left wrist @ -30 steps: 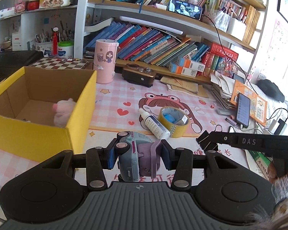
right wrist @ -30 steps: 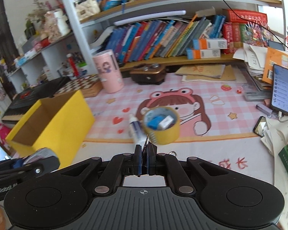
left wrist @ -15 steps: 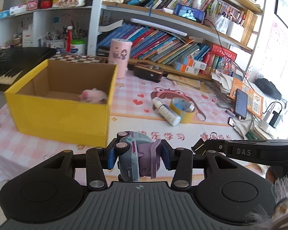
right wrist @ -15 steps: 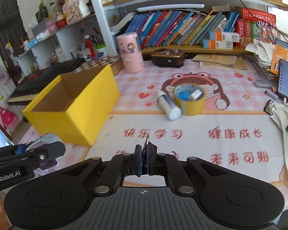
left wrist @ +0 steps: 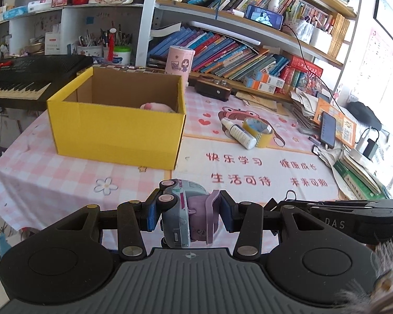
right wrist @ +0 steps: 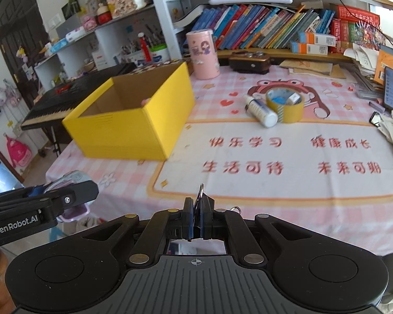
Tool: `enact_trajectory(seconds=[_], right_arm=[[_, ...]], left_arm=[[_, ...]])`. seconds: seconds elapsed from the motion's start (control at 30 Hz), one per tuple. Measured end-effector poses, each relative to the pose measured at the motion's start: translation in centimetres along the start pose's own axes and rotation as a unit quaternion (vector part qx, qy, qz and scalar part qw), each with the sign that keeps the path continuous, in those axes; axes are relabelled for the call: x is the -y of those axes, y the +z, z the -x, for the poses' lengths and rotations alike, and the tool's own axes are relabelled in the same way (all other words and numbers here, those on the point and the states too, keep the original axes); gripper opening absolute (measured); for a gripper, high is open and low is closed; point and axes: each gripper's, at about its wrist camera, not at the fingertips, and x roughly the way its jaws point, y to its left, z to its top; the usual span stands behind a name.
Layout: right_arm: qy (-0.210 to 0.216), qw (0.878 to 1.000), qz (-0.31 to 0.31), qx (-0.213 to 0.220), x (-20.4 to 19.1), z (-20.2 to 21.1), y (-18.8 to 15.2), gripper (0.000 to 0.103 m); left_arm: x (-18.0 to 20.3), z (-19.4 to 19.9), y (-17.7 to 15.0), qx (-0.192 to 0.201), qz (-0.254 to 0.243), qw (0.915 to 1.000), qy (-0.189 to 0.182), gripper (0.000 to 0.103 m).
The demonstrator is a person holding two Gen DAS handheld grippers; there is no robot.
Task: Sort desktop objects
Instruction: 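Lift the lilac toy with the left tool while the right tool carries the binder clip toward the box, then carry the lilac toy and binder clip over the yellow box with both tools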
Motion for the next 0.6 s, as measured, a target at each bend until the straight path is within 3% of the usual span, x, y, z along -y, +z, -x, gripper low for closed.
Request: enact_trajectory(seconds=[0.6], right_arm=[[0.015,0.999,0.030,-0.001,-4.7,1.7,-2.7,0.005]], left_arm=[[-2.5,3.8,-2.2,0.012,0.004,0.9999,0.001,0.043]])
